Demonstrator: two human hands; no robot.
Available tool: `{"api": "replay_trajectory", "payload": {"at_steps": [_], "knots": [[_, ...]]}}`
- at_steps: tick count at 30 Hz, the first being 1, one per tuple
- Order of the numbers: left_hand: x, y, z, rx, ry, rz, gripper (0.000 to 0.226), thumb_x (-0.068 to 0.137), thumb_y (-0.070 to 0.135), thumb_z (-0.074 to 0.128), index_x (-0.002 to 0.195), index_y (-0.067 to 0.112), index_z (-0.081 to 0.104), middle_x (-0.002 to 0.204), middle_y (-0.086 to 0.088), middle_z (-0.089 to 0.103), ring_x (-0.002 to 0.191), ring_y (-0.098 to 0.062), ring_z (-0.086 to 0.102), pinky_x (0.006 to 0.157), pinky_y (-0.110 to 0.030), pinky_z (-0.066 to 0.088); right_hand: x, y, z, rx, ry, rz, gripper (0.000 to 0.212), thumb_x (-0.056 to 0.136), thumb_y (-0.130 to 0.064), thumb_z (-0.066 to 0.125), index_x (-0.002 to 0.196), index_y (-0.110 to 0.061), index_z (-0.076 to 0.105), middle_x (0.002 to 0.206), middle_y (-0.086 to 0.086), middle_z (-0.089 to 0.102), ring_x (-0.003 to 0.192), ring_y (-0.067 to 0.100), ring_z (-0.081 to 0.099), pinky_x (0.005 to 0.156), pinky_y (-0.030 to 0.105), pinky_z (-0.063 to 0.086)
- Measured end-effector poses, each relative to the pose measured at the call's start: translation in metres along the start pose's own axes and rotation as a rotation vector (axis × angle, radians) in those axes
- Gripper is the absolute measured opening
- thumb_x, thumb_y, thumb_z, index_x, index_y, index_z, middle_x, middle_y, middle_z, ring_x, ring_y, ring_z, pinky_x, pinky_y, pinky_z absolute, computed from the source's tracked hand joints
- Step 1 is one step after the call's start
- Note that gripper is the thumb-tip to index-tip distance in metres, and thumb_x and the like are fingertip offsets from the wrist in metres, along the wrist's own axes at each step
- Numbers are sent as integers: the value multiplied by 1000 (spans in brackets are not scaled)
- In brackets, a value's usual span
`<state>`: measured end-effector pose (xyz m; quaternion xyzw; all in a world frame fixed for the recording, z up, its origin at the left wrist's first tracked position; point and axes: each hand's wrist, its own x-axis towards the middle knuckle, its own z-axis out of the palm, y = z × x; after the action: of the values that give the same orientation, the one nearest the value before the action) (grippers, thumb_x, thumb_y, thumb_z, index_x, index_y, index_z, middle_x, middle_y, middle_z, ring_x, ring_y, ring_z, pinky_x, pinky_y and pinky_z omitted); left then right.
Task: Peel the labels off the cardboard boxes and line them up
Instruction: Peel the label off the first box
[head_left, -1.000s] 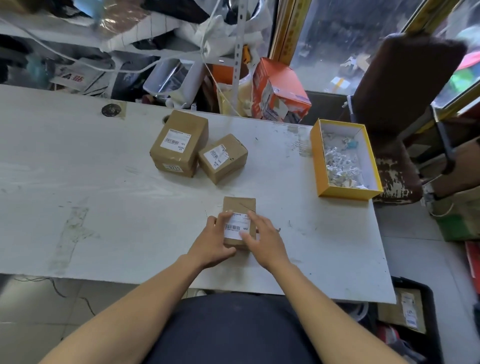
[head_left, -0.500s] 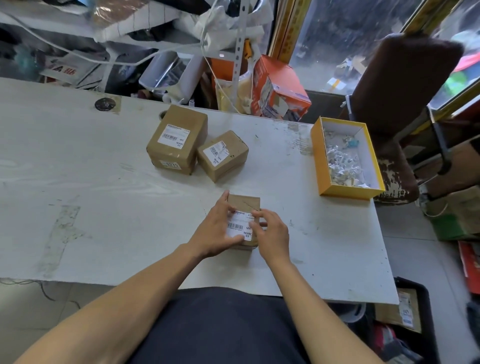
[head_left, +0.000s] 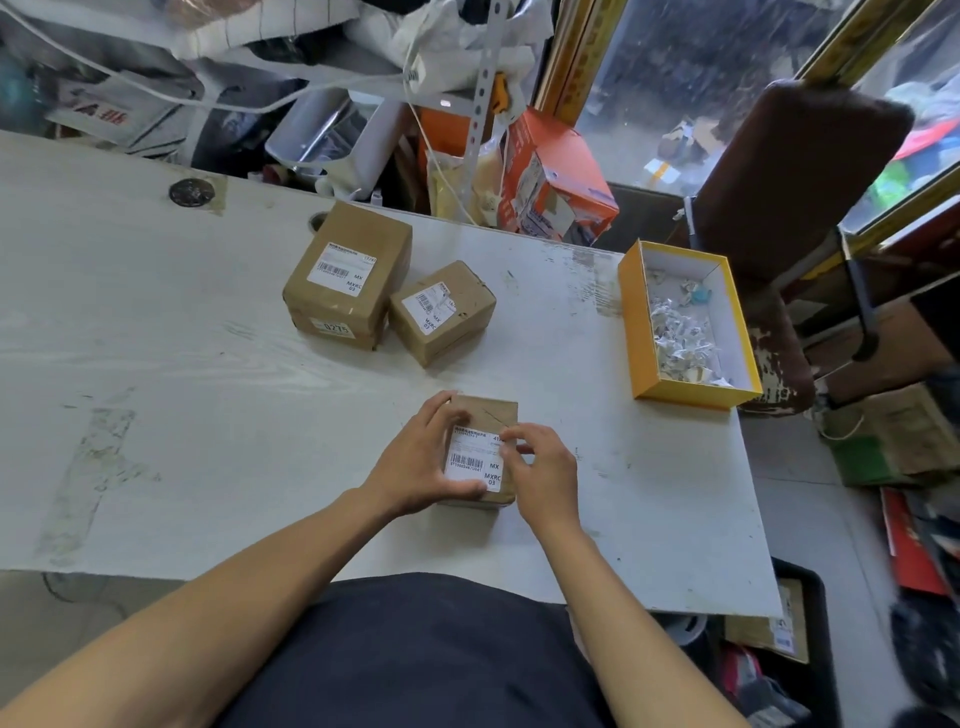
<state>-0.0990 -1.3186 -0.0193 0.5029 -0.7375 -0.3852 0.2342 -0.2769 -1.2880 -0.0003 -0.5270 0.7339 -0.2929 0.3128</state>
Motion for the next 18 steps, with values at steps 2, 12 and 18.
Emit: {"api": "replay_trajectory", "payload": {"at_steps": [2,12,18], "knots": [[1,-1,0,-3,-1,-1,84,57,44,89,126,24,46,147,9,30,118,0,38,91,-20,37,0,1,2,-9,6,-5,13,89,-13,63,94,-22,70,105,-11,61,90,8,63,81,33,55],[2,-6,1,-3,-10,7,85,53,59,79,124,26,46,145,9,31,123,-12,45,97,-27,43,-3,4,8,-42,42,-11,16,92,-16,61,101,-20,73,115,-4,64,99,13,63,84,41,55],[3,-8,3,-21,-5,13,83,53,56,81,123,26,46,144,10,32,123,-13,45,97,-30,43,-1,-4,5,-66,36,16,10,89,-15,64,92,-21,72,108,-5,63,90,11,63,80,30,53]]}}
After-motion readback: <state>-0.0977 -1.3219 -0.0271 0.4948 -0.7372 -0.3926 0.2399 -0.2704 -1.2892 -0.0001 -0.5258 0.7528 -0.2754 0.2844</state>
